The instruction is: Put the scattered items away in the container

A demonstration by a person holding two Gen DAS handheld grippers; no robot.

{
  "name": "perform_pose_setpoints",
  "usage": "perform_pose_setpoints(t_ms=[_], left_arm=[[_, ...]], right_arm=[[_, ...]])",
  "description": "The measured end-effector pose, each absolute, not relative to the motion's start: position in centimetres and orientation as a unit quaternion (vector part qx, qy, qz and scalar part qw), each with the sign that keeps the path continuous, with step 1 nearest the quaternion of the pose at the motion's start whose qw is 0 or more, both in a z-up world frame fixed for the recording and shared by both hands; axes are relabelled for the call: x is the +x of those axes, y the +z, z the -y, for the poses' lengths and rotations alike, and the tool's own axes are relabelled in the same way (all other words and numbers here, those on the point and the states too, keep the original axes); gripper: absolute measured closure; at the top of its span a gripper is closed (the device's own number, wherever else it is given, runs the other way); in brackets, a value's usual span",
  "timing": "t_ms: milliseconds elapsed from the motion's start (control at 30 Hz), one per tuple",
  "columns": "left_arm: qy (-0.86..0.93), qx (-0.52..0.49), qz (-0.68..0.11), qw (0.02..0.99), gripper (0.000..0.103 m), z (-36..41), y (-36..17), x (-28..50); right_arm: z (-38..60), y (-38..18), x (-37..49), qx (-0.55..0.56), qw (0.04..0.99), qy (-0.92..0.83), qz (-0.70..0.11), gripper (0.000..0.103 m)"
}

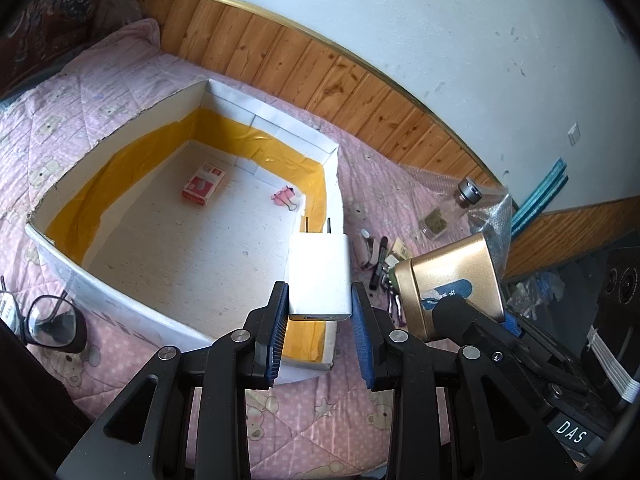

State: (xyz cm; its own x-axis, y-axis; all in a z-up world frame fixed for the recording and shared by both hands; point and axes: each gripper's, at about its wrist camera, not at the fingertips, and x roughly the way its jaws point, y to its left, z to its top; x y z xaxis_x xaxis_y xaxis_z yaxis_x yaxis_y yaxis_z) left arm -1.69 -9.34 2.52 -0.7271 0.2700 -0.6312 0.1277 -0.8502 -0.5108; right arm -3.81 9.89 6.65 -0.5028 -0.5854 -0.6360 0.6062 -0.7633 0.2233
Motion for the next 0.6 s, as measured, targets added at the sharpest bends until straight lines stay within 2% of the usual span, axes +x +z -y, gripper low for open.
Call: perform_pose_setpoints(t_ms=[600], left_arm=[[0.877, -0.394, 0.274, 0.003, 0.072, 12.7, 1.7, -3.2]], right_arm=[[-5.9, 6.7, -5.3, 0.360, 0.373, -0.854, -0.047, 0.054]])
